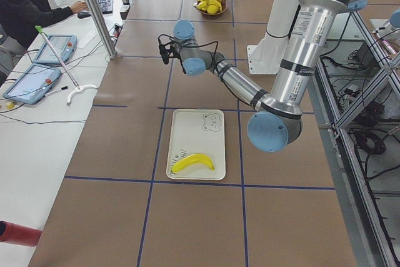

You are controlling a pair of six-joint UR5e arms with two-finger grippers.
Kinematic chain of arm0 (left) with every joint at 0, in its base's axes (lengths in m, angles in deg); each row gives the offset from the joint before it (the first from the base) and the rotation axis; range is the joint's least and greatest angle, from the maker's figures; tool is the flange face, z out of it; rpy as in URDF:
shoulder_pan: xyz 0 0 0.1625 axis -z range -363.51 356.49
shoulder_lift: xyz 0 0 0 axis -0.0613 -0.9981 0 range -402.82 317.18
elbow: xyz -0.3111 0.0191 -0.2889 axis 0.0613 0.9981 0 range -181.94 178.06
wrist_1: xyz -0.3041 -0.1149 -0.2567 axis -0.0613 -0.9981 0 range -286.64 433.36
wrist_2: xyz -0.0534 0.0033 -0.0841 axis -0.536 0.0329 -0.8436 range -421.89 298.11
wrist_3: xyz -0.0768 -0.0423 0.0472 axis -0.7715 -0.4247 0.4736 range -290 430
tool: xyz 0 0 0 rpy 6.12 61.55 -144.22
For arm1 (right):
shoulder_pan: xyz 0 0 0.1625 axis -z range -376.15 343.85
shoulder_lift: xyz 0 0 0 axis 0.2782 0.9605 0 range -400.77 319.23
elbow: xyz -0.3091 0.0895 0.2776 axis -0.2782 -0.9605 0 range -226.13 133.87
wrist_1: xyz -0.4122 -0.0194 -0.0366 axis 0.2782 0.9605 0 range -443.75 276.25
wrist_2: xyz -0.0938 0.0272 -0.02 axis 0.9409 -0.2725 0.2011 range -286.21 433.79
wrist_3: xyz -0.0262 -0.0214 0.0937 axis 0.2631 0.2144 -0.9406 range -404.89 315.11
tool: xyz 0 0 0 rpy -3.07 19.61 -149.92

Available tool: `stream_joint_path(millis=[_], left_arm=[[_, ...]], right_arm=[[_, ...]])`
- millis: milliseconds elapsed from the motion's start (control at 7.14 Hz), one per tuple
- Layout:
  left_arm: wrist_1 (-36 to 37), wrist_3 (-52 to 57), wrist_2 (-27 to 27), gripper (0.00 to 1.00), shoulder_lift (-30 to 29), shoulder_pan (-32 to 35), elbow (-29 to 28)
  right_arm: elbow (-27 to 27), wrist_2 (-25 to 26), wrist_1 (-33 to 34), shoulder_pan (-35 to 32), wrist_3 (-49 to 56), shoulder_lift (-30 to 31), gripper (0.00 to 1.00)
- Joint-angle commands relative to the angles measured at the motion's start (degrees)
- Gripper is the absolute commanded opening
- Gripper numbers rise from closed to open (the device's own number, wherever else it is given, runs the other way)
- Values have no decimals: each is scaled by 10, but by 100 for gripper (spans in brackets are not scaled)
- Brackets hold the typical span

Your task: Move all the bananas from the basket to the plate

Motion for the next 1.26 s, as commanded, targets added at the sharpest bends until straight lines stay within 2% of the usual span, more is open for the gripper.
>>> stream_joint_path(millis=[0,280,420,560,840,1120], left_arm=[[-101,-113,21,99,-39,-31,-9],[-103,-117,46,100,-72,-75,-8],[-103,-117,86,100,-91,-106,-8],[-104,-117,120,100,-97,-133,-7],[-110,-144,127,99,-118,-142,-6],[-111,-145,128,99,-129,-174,-7]], right_arm=[[1,108,1,101,-80,-72,1],[13,201,1,193,-105,-104,0],[12,236,2,232,-104,-120,0],[10,250,2,262,-104,-124,0],[7,279,5,292,-103,-143,0],[7,284,4,295,-103,-145,0]])
